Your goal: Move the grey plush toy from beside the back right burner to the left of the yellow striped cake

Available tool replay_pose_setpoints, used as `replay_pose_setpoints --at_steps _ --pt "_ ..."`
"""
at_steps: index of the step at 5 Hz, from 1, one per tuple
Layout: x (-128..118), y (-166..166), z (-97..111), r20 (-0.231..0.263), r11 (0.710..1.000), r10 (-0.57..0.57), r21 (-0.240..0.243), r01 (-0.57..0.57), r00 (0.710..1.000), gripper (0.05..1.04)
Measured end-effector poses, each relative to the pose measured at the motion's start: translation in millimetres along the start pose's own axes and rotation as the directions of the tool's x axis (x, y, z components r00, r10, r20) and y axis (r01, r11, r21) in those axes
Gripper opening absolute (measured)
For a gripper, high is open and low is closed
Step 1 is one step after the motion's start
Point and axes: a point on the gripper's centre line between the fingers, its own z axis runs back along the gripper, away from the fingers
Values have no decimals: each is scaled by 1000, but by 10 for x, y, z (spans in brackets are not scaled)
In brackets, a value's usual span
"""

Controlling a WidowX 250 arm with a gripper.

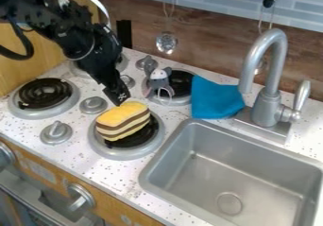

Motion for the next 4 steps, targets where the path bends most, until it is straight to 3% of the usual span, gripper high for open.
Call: replay_pose_setpoints --at_steps 1,2,3,4 --pt "-44 -45 -52 -18 1000 6 -18 -6 1000 1007" --pt "77 -85 -87 6 999 47 -6 -47 999 1007" --pt "330 -43 -78 48 991 131 2 -131 990 1007" --pt "499 -29 -189 36 977 212 31 -213 977 1007"
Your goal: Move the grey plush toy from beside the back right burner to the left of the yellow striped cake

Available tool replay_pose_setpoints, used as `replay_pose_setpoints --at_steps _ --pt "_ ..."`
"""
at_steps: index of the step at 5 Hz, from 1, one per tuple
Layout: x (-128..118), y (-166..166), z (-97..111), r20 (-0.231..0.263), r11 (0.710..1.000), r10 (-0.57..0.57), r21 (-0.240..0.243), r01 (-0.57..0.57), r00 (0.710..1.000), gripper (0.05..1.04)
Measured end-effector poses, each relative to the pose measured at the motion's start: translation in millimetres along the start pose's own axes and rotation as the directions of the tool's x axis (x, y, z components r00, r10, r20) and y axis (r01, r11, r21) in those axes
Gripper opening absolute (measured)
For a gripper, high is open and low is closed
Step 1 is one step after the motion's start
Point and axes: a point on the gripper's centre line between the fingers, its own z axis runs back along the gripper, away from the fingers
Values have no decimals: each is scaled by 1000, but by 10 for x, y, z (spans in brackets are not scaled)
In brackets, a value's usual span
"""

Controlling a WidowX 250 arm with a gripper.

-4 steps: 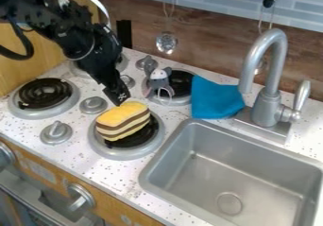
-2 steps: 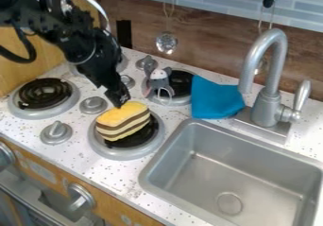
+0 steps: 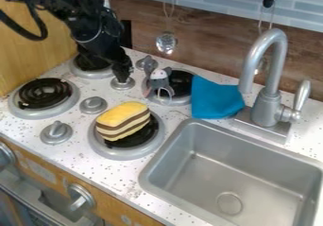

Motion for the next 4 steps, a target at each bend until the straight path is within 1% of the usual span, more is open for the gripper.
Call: replay_pose_setpoints --at_steps 1,2,3,4 --pt "170 -22 -263 -3 999 13 32 -13 1000 1007" --pt "247 -3 -601 -28 998 63 26 -62 998 1007" --pt "403 -73 -851 7 999 34 -42 -34 999 1007" --pt "512 -203 -957 47 987 39 -156 -31 998 1007"
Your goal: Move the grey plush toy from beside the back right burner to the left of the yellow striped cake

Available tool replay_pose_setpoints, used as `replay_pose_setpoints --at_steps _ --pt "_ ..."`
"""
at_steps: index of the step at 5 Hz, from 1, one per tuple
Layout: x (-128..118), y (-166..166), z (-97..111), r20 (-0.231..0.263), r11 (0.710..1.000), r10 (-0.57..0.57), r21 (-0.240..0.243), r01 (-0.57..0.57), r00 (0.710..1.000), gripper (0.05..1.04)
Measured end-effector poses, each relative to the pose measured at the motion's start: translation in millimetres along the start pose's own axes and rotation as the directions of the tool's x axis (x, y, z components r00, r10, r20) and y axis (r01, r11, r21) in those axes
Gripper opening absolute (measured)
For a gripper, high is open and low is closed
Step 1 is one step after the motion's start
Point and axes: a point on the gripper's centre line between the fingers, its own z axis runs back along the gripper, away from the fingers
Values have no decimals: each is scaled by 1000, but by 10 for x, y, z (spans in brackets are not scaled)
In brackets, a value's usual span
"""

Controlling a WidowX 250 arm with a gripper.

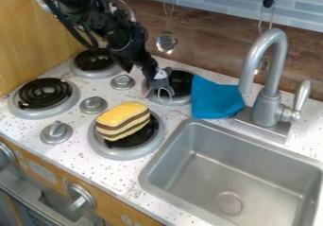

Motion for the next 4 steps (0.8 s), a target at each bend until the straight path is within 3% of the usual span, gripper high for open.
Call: replay_pose_setpoints --at_steps 3,4 --pt "52 -90 -320 27 996 45 -78 -42 999 1007" --pt "44 -91 -423 33 996 32 -88 -29 999 958"
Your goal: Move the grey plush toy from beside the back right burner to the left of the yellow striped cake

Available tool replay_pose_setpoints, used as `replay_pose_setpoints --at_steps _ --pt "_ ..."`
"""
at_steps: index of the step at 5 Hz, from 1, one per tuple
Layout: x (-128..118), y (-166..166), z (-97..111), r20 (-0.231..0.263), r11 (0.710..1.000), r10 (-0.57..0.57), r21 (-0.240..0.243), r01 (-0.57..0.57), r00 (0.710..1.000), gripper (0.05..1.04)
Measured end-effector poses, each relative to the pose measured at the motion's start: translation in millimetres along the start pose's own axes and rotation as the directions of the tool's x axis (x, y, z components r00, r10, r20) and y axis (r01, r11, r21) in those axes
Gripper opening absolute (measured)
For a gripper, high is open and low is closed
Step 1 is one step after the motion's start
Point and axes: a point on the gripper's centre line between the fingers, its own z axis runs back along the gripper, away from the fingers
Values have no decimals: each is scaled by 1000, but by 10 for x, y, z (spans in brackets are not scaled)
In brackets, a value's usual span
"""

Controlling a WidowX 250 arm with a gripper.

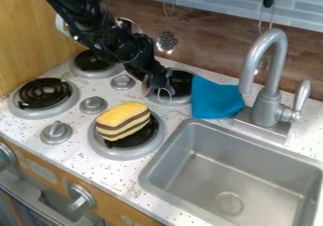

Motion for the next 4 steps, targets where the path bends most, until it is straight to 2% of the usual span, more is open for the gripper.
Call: replay_pose_setpoints --at_steps 2,3,4 --pt "21 1 1 15 1000 -6 6 6 1000 452" --pt "-19 12 -6 8 1000 -7 12 7 1000 384" --pt "-43 4 -11 6 1000 -7 13 7 1000 366"
